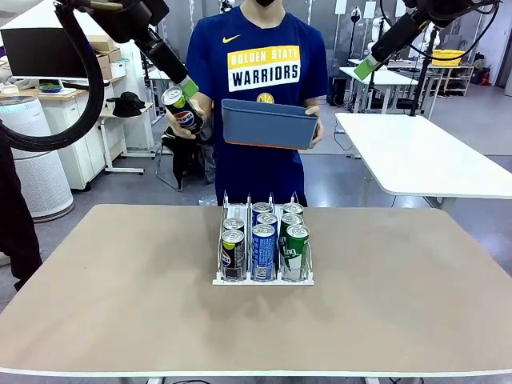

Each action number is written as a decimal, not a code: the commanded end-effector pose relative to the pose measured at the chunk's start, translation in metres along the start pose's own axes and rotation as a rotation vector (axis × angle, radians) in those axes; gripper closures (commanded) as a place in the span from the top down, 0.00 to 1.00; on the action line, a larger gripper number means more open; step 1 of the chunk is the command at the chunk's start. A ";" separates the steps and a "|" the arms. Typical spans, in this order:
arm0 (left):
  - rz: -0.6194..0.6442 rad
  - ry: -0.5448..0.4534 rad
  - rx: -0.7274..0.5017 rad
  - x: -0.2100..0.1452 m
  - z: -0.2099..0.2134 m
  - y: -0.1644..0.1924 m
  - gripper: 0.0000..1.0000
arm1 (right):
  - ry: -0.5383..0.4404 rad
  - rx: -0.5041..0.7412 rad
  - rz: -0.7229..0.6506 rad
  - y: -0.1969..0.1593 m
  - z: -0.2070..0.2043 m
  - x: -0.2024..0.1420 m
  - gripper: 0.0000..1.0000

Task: Fill the beverage cans into the dispenser.
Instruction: Pick up the Pepsi coke handed by the human.

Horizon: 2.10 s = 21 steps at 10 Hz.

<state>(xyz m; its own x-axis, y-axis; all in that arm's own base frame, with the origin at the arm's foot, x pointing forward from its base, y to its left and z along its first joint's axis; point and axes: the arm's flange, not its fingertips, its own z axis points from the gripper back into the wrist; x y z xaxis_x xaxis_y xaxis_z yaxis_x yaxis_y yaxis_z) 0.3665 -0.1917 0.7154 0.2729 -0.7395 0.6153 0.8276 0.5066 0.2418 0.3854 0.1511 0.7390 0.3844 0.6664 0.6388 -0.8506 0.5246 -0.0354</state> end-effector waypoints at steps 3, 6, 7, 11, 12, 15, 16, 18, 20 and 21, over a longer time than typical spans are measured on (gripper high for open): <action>0.002 0.003 0.003 -0.001 0.000 0.000 1.00 | 0.004 0.011 -0.002 0.000 0.001 0.000 1.00; 0.002 0.003 0.003 -0.001 0.000 0.000 1.00 | 0.004 0.011 -0.002 0.000 0.001 0.000 1.00; 0.002 0.003 0.003 -0.001 0.000 0.000 1.00 | 0.004 0.011 -0.002 0.000 0.001 0.000 1.00; 0.002 0.003 0.003 -0.001 0.000 0.000 1.00 | 0.004 0.011 -0.002 0.000 0.001 0.000 1.00; 0.002 0.003 0.003 -0.001 0.000 0.000 1.00 | 0.004 0.011 -0.002 0.000 0.001 0.000 1.00; 0.002 0.003 0.003 -0.001 0.000 0.000 1.00 | 0.004 0.011 -0.002 0.000 0.001 0.000 1.00; 0.002 0.003 0.003 -0.001 0.000 0.000 1.00 | 0.004 0.011 -0.002 0.000 0.001 0.000 1.00; 0.002 0.003 0.003 -0.001 0.000 0.000 1.00 | 0.004 0.011 -0.002 0.000 0.001 0.000 1.00; 0.002 0.003 0.003 -0.001 0.000 0.000 1.00 | 0.004 0.011 -0.002 0.000 0.001 0.000 1.00; 0.002 0.003 0.003 -0.001 0.000 0.000 1.00 | 0.004 0.011 -0.002 0.000 0.001 0.000 1.00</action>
<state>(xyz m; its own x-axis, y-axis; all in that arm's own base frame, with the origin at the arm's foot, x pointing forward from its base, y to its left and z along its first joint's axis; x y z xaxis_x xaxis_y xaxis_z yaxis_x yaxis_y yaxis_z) 0.3665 -0.1917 0.7154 0.2729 -0.7395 0.6153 0.8276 0.5066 0.2418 0.3854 0.1511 0.7390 0.3844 0.6664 0.6388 -0.8506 0.5246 -0.0354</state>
